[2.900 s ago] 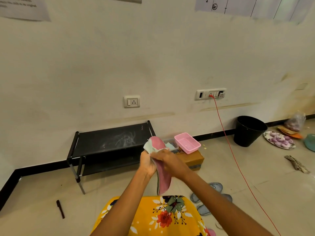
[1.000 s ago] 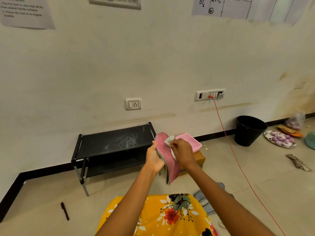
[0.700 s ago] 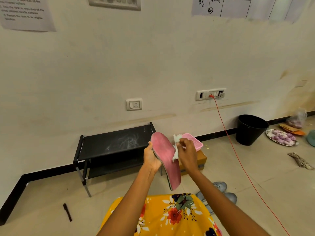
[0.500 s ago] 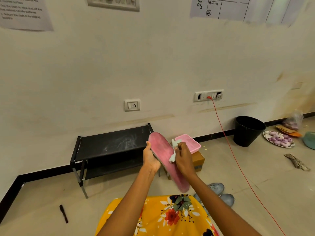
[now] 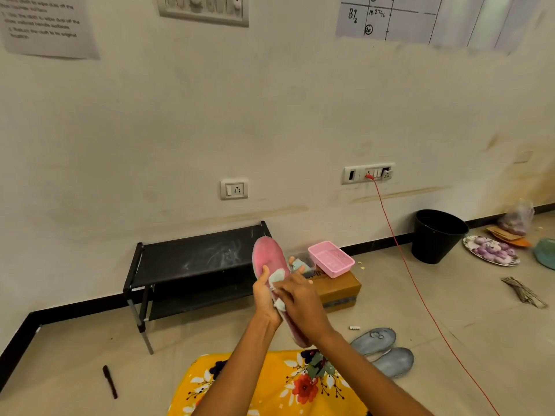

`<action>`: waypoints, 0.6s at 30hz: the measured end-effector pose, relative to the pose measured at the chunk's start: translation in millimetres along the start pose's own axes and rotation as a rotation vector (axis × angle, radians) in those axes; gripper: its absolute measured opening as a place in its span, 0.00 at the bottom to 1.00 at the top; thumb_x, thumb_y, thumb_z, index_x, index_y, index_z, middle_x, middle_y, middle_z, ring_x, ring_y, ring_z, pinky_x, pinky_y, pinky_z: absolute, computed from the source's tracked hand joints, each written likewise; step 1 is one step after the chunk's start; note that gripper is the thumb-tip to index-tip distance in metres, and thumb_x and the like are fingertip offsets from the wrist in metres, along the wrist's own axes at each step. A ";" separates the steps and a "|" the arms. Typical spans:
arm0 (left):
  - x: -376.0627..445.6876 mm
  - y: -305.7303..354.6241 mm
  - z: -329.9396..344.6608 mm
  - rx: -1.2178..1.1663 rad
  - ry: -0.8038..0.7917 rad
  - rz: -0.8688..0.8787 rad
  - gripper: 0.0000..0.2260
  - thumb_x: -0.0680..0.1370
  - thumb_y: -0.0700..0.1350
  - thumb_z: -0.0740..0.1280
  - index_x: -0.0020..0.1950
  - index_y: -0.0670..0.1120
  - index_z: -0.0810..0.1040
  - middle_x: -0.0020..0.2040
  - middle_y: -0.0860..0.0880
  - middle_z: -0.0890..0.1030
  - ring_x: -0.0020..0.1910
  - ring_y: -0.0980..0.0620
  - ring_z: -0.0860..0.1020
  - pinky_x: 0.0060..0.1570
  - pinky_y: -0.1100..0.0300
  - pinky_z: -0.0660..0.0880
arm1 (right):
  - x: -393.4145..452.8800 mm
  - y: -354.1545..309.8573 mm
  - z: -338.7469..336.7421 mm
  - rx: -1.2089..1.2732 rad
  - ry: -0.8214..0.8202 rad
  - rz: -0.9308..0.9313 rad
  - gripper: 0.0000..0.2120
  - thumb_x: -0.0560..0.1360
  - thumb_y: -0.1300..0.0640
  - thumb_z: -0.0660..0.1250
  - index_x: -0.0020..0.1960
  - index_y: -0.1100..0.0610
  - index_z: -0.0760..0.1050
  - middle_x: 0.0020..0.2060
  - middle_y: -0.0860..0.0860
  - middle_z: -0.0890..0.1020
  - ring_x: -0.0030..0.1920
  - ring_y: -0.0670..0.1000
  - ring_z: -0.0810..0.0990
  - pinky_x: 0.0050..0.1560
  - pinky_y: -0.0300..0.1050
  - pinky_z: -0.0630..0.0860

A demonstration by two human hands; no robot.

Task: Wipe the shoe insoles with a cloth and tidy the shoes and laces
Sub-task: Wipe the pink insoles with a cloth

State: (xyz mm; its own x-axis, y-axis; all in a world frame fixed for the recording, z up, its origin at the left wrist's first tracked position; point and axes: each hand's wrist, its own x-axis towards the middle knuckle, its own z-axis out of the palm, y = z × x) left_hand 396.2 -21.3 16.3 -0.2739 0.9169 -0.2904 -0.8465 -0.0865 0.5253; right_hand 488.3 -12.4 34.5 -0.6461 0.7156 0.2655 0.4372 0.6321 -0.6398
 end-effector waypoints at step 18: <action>-11.8 2.6 19.2 0.110 0.036 0.014 0.19 0.81 0.52 0.55 0.58 0.39 0.75 0.45 0.40 0.82 0.45 0.44 0.80 0.51 0.49 0.76 | 21.7 -10.0 -22.9 0.016 0.198 0.109 0.09 0.77 0.57 0.63 0.50 0.60 0.80 0.47 0.56 0.82 0.47 0.51 0.80 0.51 0.42 0.77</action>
State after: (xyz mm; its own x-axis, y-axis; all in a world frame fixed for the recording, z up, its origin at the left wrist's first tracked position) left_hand 406.0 -24.9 36.5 -0.3031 0.9012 -0.3098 -0.7875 -0.0538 0.6139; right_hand 484.3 3.6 63.3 -0.4589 0.8251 0.3295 0.4872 0.5438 -0.6833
